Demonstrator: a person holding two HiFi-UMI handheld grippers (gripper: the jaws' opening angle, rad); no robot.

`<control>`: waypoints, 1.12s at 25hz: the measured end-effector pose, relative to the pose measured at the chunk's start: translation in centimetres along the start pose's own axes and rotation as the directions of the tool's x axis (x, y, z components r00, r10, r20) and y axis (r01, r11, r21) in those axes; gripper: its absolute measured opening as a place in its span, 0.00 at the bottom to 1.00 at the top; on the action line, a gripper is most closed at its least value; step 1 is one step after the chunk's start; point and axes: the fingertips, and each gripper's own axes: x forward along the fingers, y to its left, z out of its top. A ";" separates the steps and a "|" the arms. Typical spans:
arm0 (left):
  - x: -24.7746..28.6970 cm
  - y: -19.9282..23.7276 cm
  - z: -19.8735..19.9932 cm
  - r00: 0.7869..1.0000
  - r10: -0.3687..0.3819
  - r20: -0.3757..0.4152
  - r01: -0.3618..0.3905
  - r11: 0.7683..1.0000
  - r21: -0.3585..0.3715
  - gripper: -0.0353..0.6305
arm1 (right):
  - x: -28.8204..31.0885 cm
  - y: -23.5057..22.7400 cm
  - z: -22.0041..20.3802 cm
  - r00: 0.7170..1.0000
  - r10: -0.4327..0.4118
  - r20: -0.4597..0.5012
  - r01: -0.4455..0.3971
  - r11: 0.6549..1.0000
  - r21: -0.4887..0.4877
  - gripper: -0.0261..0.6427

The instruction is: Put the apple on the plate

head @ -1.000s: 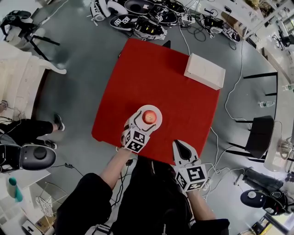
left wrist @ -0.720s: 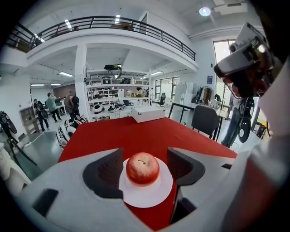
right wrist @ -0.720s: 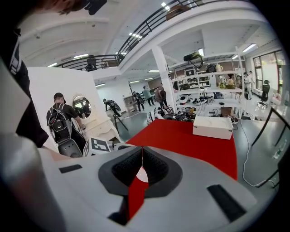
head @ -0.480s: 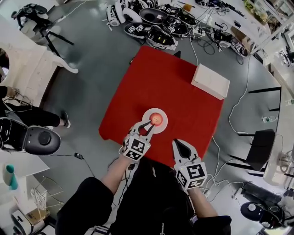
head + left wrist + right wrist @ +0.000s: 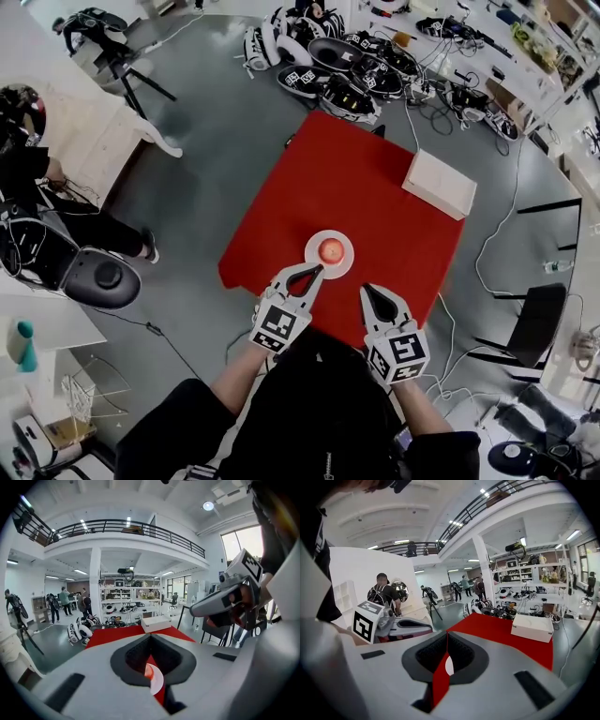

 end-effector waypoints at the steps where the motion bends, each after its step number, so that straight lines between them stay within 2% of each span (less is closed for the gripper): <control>1: -0.6 -0.3 0.7 1.000 0.000 0.014 0.000 1.000 -0.006 0.06 | -0.4 0.1 0.5 1.000 0.006 0.019 -0.005 1.000 -0.011 0.06; 5: -2.7 -1.3 3.2 0.997 -0.001 0.081 0.003 1.000 -0.024 0.06 | -1.7 0.4 1.8 0.996 0.016 0.083 -0.013 0.999 -0.046 0.06; 10: -4.7 -2.0 5.4 0.991 -0.007 0.133 0.010 1.000 -0.023 0.06 | -2.2 1.2 2.5 0.993 0.034 0.111 -0.027 0.998 -0.060 0.06; 16: -5.8 -2.5 6.2 0.987 -0.003 0.159 0.006 1.000 -0.022 0.06 | -2.5 2.6 2.2 0.994 0.051 0.099 -0.043 0.996 -0.078 0.06; 28: -6.4 -3.2 5.5 0.988 -0.011 0.152 0.016 0.999 -0.033 0.06 | -3.1 3.7 1.8 0.994 0.054 0.095 -0.045 0.995 -0.090 0.06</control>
